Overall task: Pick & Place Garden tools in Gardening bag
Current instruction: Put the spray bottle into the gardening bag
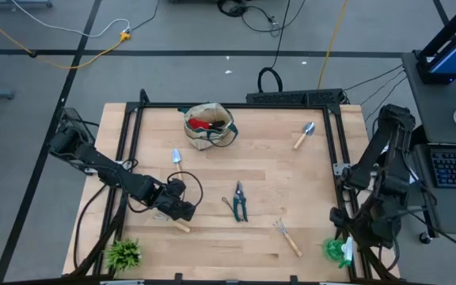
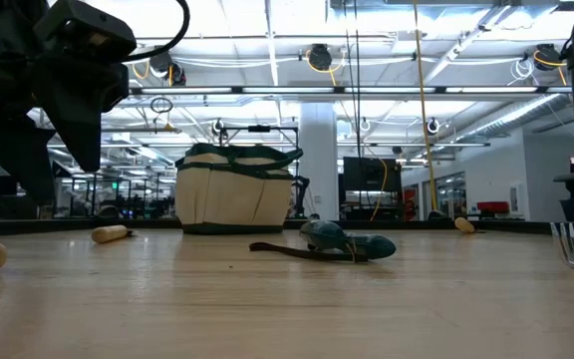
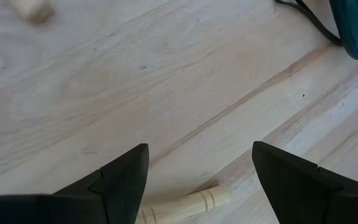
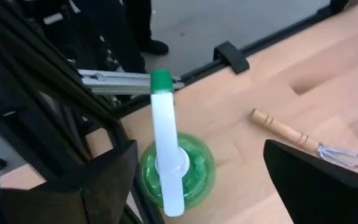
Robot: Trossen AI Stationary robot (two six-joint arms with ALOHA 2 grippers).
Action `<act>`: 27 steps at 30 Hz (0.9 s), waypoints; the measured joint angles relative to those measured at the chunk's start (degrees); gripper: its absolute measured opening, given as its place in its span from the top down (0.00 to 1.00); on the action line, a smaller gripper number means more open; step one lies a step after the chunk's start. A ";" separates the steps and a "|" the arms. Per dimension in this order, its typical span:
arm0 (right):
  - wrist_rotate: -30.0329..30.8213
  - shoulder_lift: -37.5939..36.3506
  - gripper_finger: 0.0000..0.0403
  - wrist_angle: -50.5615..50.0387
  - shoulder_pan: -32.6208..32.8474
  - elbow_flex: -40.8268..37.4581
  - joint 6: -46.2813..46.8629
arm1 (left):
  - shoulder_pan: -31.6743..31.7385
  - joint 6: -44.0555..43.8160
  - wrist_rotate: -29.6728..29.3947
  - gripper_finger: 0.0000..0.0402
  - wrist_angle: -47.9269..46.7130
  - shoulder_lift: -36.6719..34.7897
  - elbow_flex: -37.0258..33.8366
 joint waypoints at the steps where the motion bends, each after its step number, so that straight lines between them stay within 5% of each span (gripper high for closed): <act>1: 0.22 0.70 0.16 -0.26 0.45 0.00 1.02 | 0.00 0.01 0.00 0.27 0.01 0.00 0.00; 27: 1.31 6.90 0.16 3.83 4.32 -0.02 15.06 | 0.00 -0.03 0.00 0.27 0.03 0.00 0.00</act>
